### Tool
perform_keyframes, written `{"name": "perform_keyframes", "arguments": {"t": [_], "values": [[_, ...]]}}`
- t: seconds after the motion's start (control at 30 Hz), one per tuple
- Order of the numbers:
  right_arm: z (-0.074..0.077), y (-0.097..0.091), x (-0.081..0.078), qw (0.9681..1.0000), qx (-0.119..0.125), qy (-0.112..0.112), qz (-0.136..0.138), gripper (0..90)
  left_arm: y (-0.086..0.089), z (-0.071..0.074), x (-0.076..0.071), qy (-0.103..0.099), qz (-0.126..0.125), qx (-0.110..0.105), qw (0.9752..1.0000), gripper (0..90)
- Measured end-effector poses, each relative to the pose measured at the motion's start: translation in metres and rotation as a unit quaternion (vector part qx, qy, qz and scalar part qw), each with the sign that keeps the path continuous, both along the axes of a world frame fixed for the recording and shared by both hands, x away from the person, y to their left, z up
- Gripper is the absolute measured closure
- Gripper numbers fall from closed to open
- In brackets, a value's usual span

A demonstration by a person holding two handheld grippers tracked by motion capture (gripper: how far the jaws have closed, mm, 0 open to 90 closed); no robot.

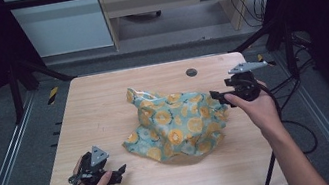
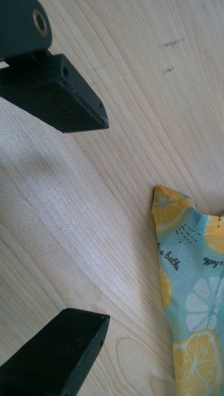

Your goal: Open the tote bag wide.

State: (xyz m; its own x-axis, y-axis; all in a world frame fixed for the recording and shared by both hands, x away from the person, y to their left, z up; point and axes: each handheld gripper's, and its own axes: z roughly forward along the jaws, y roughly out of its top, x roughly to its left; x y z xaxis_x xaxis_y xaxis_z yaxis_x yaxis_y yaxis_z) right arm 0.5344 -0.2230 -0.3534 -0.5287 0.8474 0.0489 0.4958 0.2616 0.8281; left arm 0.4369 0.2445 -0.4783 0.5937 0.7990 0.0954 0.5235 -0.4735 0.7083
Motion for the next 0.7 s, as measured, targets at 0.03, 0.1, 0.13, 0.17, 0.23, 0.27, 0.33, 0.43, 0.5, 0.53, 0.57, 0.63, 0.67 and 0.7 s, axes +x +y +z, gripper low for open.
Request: {"name": "perform_keyframes", "arguments": {"t": [0.03,0.1,0.13,0.17,0.23,0.27,0.33,0.43,0.5,0.53,0.57,0.63,0.67,0.7], "values": [[0.0,0.003,0.004,1.0,0.005,0.004,0.002,27.7,0.0,0.0,0.0,0.0,-0.001,0.0,1.0,6.0],[0.001,0.013,0.015,0.9999,0.006,0.011,0.011,27.8,-0.001,-0.001,0.0,0.0,-0.002,0.003,1.0,6.0],[0.001,0.019,0.02,0.9998,0.005,0.013,0.015,27.9,-0.001,-0.001,0.0,0.0,-0.002,0.003,1.0,6.0],[0.002,0.025,0.024,0.9997,0.005,0.017,0.019,27.9,-0.001,0.0,0.0,0.0,-0.002,0.005,1.0,6.0],[0.002,0.03,0.028,0.9996,0.003,0.02,0.021,27.9,-0.001,0.0,0.0,-0.001,-0.002,0.004,1.0,6.0],[-0.001,0.044,0.038,0.9988,0.011,0.036,0.032,27.6,-0.001,0.0,-0.001,-0.002,-0.002,0.004,1.0,6.0],[-0.002,0.048,0.042,0.9984,0.011,0.041,0.037,27.2,-0.002,0.0,0.0,-0.001,-0.003,0.005,1.0,6.0],[-0.008,0.064,0.051,0.9971,0.004,0.059,0.049,27.6,-0.003,-0.001,0.0,0.0,-0.006,0.006,1.0,6.0],[-0.009,0.067,0.052,0.9967,0.003,0.063,0.052,27.5,-0.003,-0.001,0.0,0.0,-0.007,0.007,1.0,6.0],[-0.011,0.072,0.053,0.9956,-0.003,0.072,0.06,26.7,-0.003,-0.001,0.0,-0.001,-0.008,0.007,0.9999,6.0],[-0.012,0.075,0.053,0.9952,-0.008,0.073,0.064,26.9,-0.003,0.0,-0.001,-0.001,-0.008,0.006,0.9999,6.0],[-0.014,0.078,0.053,0.9947,-0.023,0.075,0.066,26.8,-0.003,0.0,-0.001,-0.001,-0.008,0.006,0.9999,6.0],[-0.014,0.078,0.053,0.9947,-0.023,0.075,0.066,26.8,-0.003,0.0,-0.001,-0.002,-0.008,0.006,0.9999,6.0],[-0.017,0.079,0.054,0.994,-0.029,0.081,0.068,25.9,-0.003,0.0,-0.001,-0.001,-0.009,0.006,0.9999,6.0]]}}
